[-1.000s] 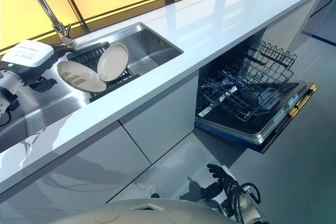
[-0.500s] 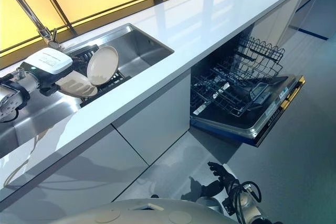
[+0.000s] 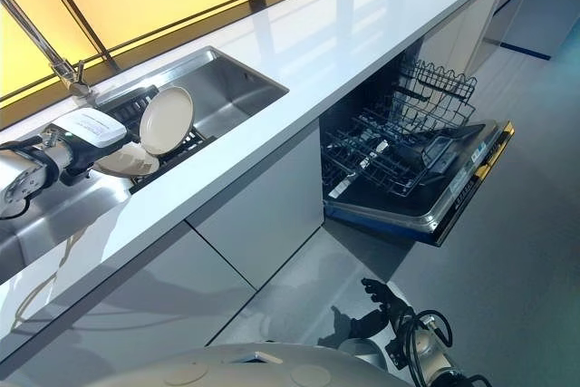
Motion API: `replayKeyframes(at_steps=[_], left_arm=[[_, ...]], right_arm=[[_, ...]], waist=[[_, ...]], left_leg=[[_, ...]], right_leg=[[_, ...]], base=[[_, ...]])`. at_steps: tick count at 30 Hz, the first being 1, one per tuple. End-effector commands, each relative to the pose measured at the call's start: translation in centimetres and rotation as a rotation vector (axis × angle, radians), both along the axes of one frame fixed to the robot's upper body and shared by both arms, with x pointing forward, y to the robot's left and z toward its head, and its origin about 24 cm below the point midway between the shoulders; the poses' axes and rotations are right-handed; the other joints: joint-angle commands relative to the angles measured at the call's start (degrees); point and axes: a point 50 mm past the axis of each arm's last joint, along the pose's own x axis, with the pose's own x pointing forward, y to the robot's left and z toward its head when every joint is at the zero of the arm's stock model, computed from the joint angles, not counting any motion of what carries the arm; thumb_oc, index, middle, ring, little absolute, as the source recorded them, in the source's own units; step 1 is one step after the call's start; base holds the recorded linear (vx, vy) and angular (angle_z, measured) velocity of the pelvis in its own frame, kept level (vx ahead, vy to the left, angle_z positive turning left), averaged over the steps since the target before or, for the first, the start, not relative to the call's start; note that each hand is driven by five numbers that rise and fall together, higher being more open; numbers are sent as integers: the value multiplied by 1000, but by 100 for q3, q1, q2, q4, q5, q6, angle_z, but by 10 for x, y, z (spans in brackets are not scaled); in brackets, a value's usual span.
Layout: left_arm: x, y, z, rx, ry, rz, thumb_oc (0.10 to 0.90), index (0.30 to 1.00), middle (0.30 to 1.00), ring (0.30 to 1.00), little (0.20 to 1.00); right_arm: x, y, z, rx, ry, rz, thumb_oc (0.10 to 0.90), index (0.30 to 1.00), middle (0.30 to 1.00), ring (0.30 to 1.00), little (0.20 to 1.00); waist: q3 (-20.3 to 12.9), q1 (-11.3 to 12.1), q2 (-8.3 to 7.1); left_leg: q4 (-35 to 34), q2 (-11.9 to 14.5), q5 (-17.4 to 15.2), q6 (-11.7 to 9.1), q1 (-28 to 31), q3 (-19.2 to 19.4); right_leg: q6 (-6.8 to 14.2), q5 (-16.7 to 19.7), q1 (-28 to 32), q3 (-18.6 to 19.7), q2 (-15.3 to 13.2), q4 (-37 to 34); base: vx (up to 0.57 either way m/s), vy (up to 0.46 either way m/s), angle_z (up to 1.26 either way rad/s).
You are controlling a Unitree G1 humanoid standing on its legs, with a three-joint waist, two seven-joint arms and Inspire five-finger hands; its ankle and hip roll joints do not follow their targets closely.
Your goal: Pick up plates and place into dishwasher.
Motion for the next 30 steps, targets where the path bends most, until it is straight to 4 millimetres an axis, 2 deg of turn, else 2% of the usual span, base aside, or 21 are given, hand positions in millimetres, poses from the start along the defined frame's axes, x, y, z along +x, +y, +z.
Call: replayKeyframes(at_steps=[1,8,16,25,30], left_arm=[[18,22,97,37,-362,150,800,900,900,900,900],[18,29,107,42,-469,178,800,900,900,900,900],[16,36,92,27,-471,223,800,900,900,900,900],[23,29,66,19,-375,222,800,900,900,900,900],[24,28,66,19,-351,231,800,900,900,900,900]], right_arm=[[26,-9,13,-10,-104,28,800,900,900,900,900],[26,-7,13,-6,-107,29,800,900,900,900,900],[26,-8,12,-8,-108,29,800,900,900,900,900],[28,-8,13,-11,-110,36,800,900,900,900,900],[28,-10,13,-13,-106,42,800,900,900,900,900]], waist=[[49,-19,146],[33,15,135],[15,28,123],[38,-32,106],[48,-52,114]], left_leg=[[192,-559,-833,488,9,333],[176,-557,-810,477,-3,307],[138,-563,-804,467,8,272],[156,-561,-821,482,3,305],[165,-557,-822,472,7,327]], right_leg=[[413,-275,-150,40,34,241],[408,-272,-143,5,31,229],[395,-289,-141,2,41,225],[392,-293,-175,63,62,252],[391,-284,-166,80,74,233]], base=[[0,0,0],[0,0,0],[0,0,0],[0,0,0],[0,0,0]])
